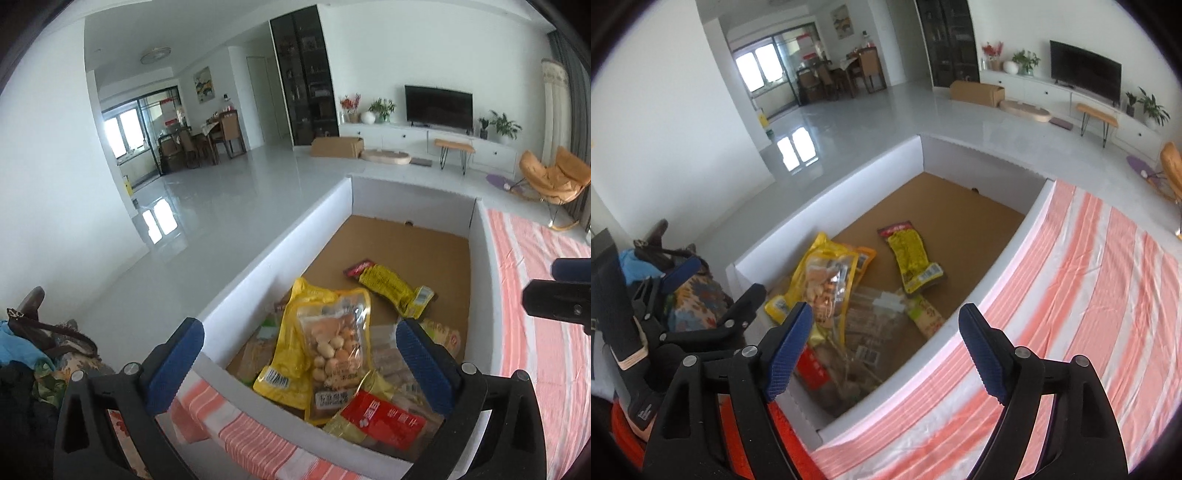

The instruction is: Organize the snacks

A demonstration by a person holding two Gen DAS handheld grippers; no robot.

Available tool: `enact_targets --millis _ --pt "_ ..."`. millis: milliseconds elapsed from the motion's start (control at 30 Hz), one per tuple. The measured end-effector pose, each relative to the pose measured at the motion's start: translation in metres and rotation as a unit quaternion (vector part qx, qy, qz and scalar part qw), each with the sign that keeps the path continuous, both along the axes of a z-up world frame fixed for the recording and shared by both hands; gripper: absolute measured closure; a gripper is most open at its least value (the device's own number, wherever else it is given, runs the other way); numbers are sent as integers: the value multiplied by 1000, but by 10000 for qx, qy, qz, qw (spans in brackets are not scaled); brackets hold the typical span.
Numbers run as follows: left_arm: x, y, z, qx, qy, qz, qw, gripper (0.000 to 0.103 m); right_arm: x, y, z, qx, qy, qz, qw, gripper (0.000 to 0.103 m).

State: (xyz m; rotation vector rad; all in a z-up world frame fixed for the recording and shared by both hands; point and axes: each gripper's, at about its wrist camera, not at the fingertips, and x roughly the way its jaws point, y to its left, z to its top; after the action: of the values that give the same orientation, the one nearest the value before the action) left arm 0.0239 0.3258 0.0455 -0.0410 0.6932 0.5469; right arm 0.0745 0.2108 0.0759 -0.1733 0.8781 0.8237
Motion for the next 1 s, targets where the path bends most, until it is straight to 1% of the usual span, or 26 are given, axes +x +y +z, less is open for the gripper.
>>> enact_targets --millis 67,133,233,333,400,633,800,1000 --pt "1 3 -3 -22 163 114 9998 0 -3 1 -3 -93 -4 -14 10000 19" --pt "-1 6 -5 -49 206 160 9996 0 -5 1 -2 -149 -35 -24 9999 19" --pt "-5 11 -5 -188 136 112 9997 0 -7 1 -3 -230 -106 -51 9997 19" --pt "-7 15 -5 -380 75 -16 9992 0 -7 1 -4 -281 -80 -67 9996 19" --pt "-8 15 -3 -441 40 -67 9990 0 -7 2 -5 -306 -69 -81 9995 19" --pt "-9 15 0 -451 26 -134 9989 0 -11 7 -5 -442 -200 -48 9988 19" --pt "-9 17 -1 -518 8 -207 9984 0 -11 9 -6 -487 -194 -51 9986 19" --pt "-10 17 -1 -480 -22 -204 9986 0 -12 12 -8 -519 -189 -21 9985 19"
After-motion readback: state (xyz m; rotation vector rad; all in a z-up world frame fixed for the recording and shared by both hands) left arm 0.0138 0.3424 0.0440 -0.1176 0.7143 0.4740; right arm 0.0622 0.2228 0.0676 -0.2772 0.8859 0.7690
